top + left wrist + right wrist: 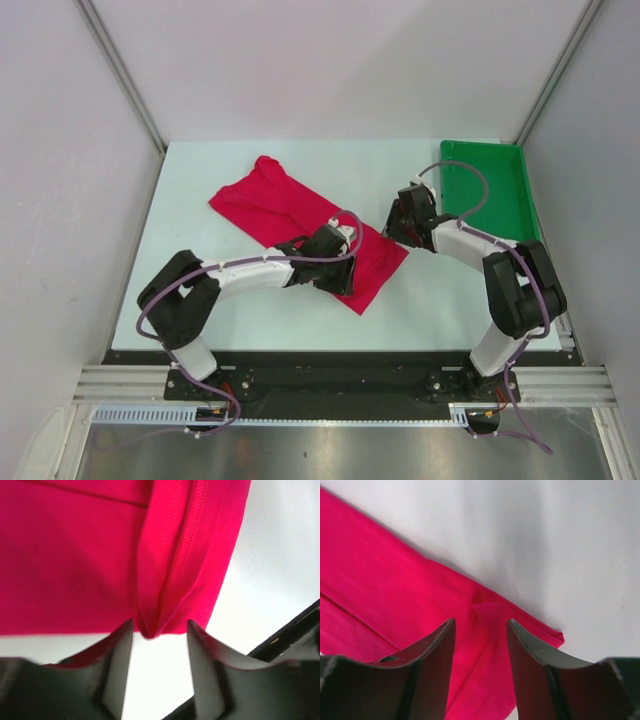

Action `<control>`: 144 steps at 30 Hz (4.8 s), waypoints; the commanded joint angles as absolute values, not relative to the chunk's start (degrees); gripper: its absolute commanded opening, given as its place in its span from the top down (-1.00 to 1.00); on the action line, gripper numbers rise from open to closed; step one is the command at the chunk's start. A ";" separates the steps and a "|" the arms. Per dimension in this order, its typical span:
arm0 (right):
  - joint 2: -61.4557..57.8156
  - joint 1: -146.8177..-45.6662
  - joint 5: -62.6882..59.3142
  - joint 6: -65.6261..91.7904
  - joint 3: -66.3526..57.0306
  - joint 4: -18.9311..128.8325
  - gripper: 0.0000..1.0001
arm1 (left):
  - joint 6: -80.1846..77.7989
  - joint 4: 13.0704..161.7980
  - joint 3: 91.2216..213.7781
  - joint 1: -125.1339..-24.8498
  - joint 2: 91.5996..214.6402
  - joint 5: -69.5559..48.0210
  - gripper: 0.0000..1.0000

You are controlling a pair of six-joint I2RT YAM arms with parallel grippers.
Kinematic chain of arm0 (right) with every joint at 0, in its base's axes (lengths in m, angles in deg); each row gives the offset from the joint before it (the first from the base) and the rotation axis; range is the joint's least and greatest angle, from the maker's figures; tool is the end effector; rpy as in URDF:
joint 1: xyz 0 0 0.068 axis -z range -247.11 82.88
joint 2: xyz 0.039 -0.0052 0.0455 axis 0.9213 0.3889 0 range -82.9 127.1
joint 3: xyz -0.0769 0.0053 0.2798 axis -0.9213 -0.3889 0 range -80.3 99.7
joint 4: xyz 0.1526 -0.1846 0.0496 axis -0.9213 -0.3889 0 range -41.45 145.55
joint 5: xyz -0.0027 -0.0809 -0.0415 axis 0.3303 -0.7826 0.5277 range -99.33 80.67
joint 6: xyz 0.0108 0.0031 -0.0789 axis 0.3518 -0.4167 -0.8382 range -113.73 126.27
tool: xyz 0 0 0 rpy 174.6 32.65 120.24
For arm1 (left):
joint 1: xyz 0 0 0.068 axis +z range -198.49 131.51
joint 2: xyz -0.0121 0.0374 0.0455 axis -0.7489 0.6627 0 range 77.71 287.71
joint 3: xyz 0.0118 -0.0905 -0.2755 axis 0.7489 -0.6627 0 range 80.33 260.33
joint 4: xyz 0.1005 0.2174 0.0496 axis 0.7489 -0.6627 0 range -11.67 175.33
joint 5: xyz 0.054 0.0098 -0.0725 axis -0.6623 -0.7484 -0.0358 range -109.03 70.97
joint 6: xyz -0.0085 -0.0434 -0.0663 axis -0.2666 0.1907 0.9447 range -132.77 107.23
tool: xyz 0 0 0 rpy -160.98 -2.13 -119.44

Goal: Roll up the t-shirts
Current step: Roll the T-shirt to the center of the board.

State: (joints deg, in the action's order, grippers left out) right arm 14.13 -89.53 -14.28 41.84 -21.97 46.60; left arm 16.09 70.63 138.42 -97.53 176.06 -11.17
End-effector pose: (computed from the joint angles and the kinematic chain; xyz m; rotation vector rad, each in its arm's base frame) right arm 0.3397 0.1337 0.1930 0.3188 2.4099 0.3644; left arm 0.2251 -0.2738 0.1754 0.5248 2.6188 -0.6725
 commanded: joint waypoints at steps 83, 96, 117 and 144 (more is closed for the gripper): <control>1.56 -91.84 -10.83 38.44 -34.42 47.81 0.29 | 20.36 72.96 131.83 -98.32 169.21 -17.18 1.00; 10.00 -84.08 -5.19 38.61 -34.24 54.93 0.46 | 20.18 77.66 148.35 -100.87 180.19 -13.67 0.99; 13.68 -84.08 -4.41 37.82 -33.63 60.64 0.38 | 22.38 78.21 146.69 -101.93 186.27 -17.27 1.00; 4.64 -77.84 -1.33 41.16 -38.89 53.43 0.07 | 11.75 63.53 149.41 -117.13 181.95 -42.22 -0.08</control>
